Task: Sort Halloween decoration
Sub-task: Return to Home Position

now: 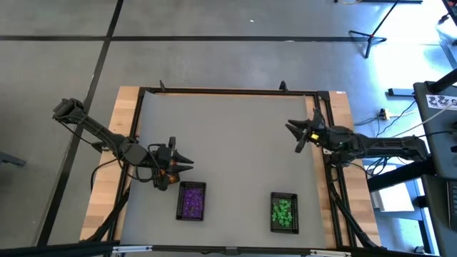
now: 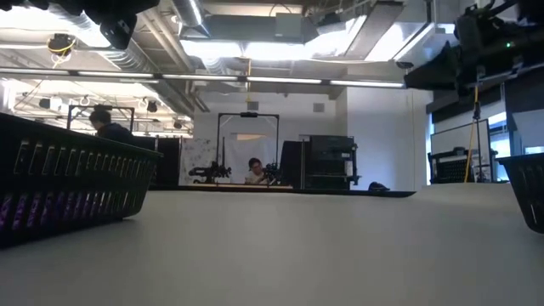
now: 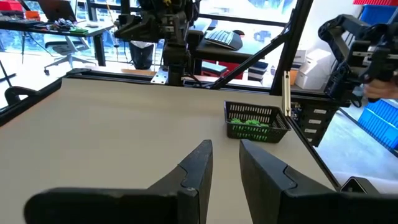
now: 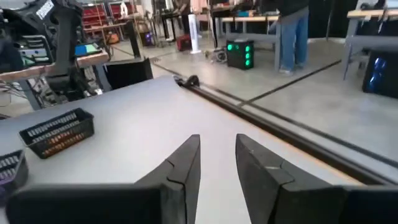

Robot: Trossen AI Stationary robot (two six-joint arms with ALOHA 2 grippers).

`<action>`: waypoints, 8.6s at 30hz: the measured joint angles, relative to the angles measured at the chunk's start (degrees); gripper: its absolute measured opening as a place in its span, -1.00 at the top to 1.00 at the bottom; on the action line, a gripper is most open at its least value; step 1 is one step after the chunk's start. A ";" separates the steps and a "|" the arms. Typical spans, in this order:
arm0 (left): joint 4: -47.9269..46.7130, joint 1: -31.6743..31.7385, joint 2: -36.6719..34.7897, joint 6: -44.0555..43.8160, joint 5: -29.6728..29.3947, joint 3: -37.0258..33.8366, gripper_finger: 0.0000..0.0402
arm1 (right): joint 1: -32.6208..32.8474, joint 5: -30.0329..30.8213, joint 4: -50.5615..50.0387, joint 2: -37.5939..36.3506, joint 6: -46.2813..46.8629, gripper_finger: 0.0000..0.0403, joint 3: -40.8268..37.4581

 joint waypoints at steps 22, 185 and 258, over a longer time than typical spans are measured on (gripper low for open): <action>0.00 0.02 -0.02 0.00 0.00 0.00 0.63 | -16.11 -19.12 -0.83 -1.49 -5.54 0.51 -1.60; -9.34 51.30 -37.18 2.99 2.40 -24.09 0.63 | -16.07 -15.62 7.66 -1.47 -5.14 0.51 -13.46; -9.34 51.28 -37.18 2.99 2.38 -24.09 0.63 | -16.07 -15.62 7.67 -1.48 -5.14 0.51 -13.44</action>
